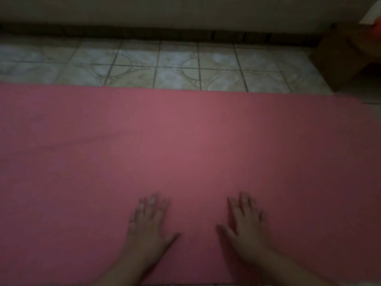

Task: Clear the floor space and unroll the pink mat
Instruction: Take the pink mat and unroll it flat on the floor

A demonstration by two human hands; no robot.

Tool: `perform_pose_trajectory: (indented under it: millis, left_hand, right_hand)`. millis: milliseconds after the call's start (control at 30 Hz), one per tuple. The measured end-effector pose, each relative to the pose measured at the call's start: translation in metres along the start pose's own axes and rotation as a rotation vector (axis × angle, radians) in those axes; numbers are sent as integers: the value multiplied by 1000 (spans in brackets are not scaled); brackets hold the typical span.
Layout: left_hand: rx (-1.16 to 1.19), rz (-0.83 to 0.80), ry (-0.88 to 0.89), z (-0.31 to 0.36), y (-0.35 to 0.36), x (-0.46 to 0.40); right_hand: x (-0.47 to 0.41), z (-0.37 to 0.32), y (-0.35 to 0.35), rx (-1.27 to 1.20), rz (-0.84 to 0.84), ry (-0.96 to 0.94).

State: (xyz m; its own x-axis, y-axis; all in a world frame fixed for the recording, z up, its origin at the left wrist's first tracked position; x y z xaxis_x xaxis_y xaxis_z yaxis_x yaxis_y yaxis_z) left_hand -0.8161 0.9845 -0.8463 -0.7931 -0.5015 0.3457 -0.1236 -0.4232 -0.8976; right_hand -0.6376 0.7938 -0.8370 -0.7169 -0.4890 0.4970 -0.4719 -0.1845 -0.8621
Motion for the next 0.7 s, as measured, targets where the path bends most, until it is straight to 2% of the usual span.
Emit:
perform_pose_trajectory:
  millis: [67, 167, 400, 700]
  left_hand:
    - [-16, 94, -181, -56, -15, 12]
    - [-8, 114, -395, -106, -28, 19]
    - [16, 60, -396, -106, -23, 17]
    - [92, -8, -362, -43, -2, 14]
  right_hand:
    - [-6, 0, -4, -25, 74, 103]
    - [-17, 8, -9, -31, 132, 160]
    - [-21, 26, -5, -2, 154, 153]
    - [-15, 91, -11, -15, 136, 184]
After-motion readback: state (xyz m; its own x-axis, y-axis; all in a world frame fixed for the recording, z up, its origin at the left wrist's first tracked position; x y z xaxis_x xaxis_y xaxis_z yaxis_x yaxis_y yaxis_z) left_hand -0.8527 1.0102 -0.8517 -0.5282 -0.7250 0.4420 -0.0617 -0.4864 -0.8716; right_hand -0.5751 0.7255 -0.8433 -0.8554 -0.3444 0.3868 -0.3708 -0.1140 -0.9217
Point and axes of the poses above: each hand's wrist, its own x-axis away from the middle knuckle, its own y-axis out of the palm, z = x × y, the point moved 7 cm from there along -x, towards the middle knuckle, and after that the axes turned 7 degrees about y, right-handed, at the moved point
